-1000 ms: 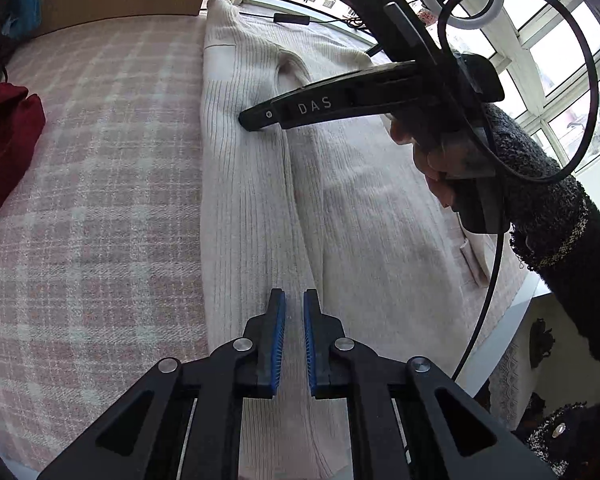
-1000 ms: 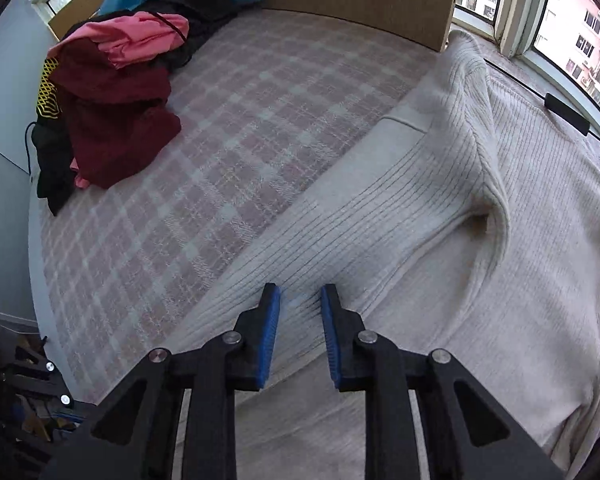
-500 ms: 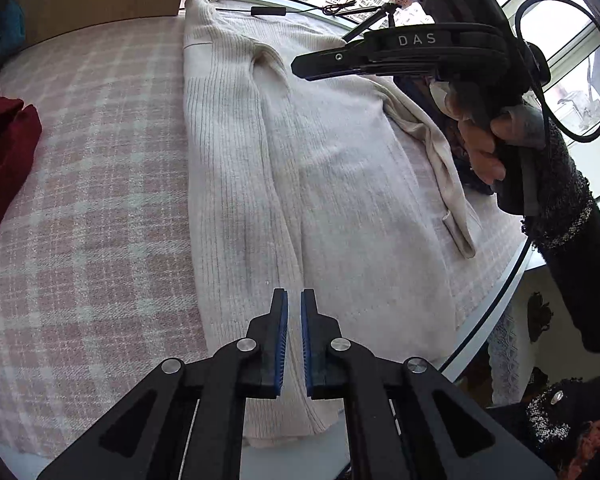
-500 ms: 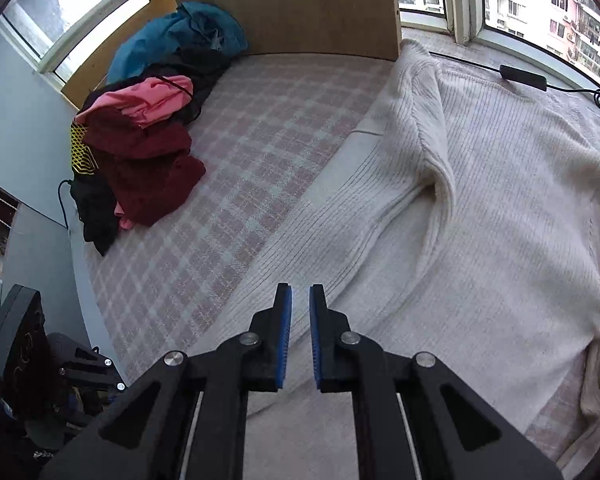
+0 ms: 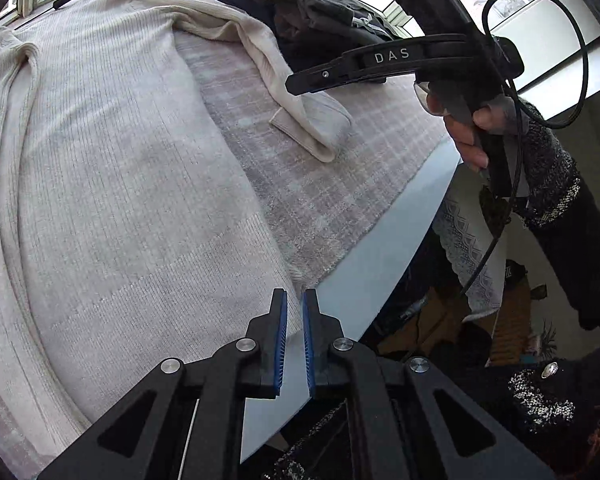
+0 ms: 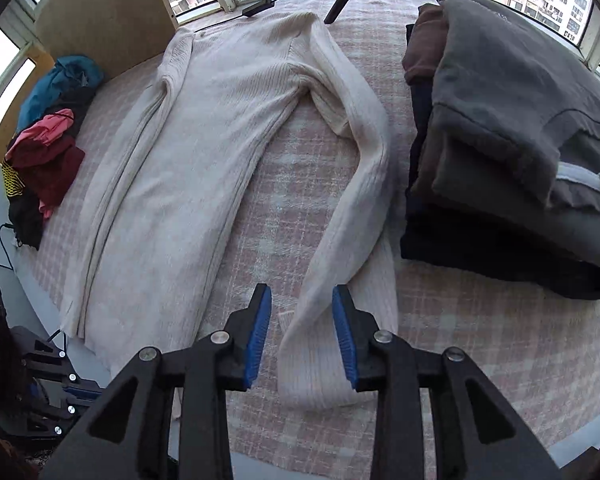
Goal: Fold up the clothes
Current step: 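Grasp the other sleeve cuff with the right gripper and fold it across the body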
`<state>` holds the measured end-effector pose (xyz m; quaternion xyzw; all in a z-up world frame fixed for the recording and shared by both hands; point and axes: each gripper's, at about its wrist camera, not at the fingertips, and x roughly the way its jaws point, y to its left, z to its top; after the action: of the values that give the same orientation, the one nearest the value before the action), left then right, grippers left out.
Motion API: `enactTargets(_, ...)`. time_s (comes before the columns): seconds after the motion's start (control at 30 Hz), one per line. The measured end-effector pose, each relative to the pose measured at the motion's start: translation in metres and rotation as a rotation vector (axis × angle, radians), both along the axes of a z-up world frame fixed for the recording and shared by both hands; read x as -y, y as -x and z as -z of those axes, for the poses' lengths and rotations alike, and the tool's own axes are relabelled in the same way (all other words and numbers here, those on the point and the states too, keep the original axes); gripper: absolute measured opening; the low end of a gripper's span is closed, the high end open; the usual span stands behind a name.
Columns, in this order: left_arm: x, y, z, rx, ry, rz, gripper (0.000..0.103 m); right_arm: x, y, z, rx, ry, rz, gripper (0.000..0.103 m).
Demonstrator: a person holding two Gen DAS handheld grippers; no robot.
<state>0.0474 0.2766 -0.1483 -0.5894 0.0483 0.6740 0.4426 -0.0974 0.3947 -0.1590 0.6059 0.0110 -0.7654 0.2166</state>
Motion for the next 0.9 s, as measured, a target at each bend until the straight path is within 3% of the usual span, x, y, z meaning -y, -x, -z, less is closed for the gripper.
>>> enactTargets(0.1,-0.012,-0.006,0.008,-0.003,0.054,0.013,0.009,0.012,-0.017,0.012,-0.009,-0.006,-0.040,0.032)
enactTargets(0.17,-0.021,-0.008,0.006,-0.001,0.044,0.026,0.010,0.017,-0.020,0.015,-0.029,-0.009,-0.047,0.032)
enactTargets(0.23,-0.032,-0.012,0.003,-0.036,0.061,0.042,0.010,0.015,-0.013,0.013,-0.044,0.016,-0.040,0.031)
enactTargets(0.33,-0.048,-0.010,0.012,-0.078,0.148,0.039,0.010,0.020,-0.006,0.005,-0.087,-0.014,-0.055,0.031)
enactTargets(0.47,-0.049,-0.002,0.022,-0.066,0.198,0.003,0.009,0.027,-0.006,-0.006,-0.118,-0.005,-0.081,0.032)
enactTargets(0.63,-0.047,-0.006,0.023,-0.091,0.205,0.008,0.009,0.026,-0.009,-0.007,-0.114,0.010,-0.078,0.032)
enactTargets(0.77,-0.042,-0.005,0.023,-0.116,0.195,0.010,0.000,0.024,-0.009,-0.004,-0.105,-0.007,-0.057,0.032)
enactTargets(0.9,-0.013,0.009,0.012,-0.067,0.108,-0.068,0.000,0.011,-0.002,-0.008,-0.108,0.011,0.003,0.032)
